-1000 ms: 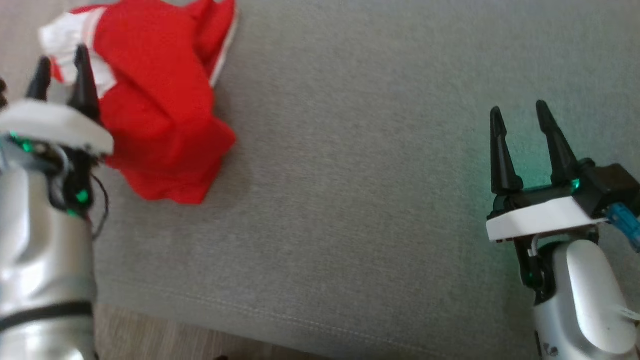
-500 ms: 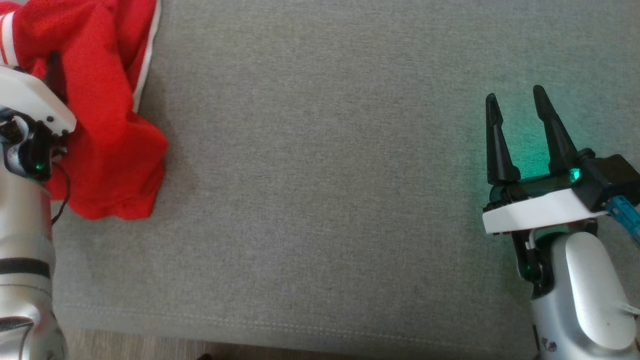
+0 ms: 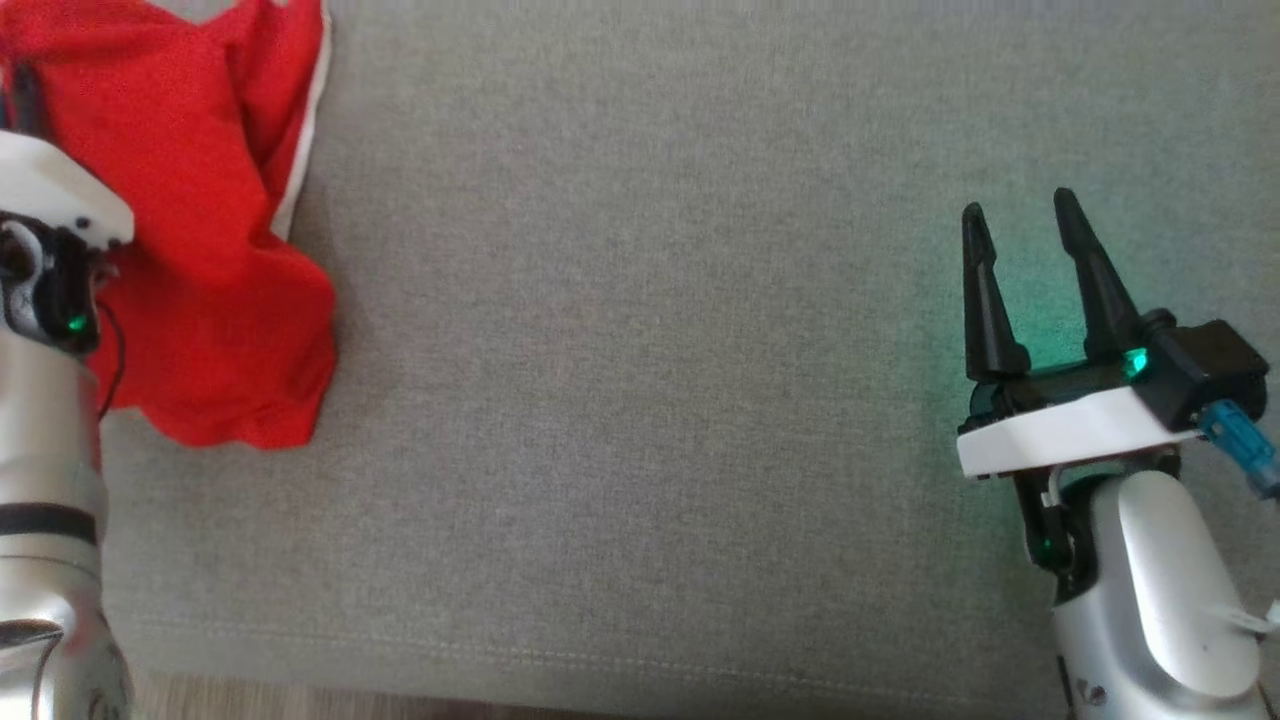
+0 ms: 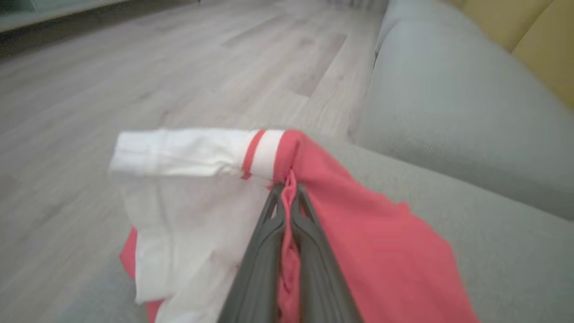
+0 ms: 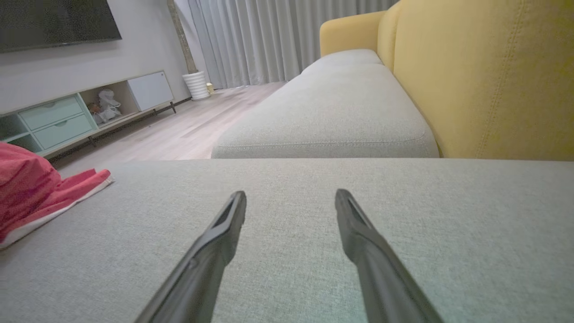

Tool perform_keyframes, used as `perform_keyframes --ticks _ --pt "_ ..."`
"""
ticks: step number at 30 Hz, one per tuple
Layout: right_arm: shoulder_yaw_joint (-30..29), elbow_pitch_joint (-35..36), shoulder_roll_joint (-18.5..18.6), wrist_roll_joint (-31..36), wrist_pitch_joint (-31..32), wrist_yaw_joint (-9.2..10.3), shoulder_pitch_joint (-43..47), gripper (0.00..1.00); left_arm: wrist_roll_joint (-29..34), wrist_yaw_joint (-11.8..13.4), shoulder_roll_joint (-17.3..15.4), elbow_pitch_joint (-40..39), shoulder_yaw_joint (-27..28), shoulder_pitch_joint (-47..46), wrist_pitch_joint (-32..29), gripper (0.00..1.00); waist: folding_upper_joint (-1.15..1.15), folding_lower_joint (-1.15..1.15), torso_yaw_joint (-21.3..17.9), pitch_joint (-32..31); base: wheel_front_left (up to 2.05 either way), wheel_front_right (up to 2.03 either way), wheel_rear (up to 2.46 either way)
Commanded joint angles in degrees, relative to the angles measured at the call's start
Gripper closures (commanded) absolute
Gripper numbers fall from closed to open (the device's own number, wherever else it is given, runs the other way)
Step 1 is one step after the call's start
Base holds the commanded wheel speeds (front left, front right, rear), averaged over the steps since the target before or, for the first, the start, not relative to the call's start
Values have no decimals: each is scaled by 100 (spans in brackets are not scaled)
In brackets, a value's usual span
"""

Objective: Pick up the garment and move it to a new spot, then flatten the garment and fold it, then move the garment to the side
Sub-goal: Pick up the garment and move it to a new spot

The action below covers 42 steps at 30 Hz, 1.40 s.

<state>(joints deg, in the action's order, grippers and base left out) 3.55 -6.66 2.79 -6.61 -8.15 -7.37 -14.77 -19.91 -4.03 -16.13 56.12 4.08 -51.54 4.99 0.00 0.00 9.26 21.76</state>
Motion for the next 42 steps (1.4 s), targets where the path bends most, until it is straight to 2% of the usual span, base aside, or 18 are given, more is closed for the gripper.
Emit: perform_keyframes --ticks 1,6,12,17,22,28,33,42 --pt "177 94 9 -69 -88 -12 -52 0 -18 -39 -345 -314 70 -250 223 100 0 0 40 -249 0 0 0" --pt "235 -112 9 -182 -182 -12 -5 0 -23 -82 -303 -679 23 -245 520 100 0 0 60 -613 0 0 0" --pt "344 -457 9 -395 -347 -12 83 0 26 -82 -183 -1585 -141 -66 544 100 0 0 6 -1165 0 0 0" --pt "454 -674 9 -555 -461 -12 130 0 21 -30 70 -2705 -359 164 190 100 0 0 -92 -1498 0 0 0" --pt "560 -804 9 -679 -550 -12 146 0 21 140 425 -3877 -639 384 -265 100 0 0 -233 -1705 0 0 0" --pt "624 -843 9 -780 -624 -12 69 0 301 295 917 -4892 -1387 488 -751 100 0 0 -489 -1704 0 0 0" --pt "747 -730 9 -921 -663 -12 -108 0 571 463 1084 -5035 -1866 502 -992 100 0 0 -893 -1475 0 0 0" --pt "846 -289 9 -1060 -683 -12 -464 0 490 772 1300 -4111 -2512 369 -715 100 0 0 -1781 -817 0 0 0"
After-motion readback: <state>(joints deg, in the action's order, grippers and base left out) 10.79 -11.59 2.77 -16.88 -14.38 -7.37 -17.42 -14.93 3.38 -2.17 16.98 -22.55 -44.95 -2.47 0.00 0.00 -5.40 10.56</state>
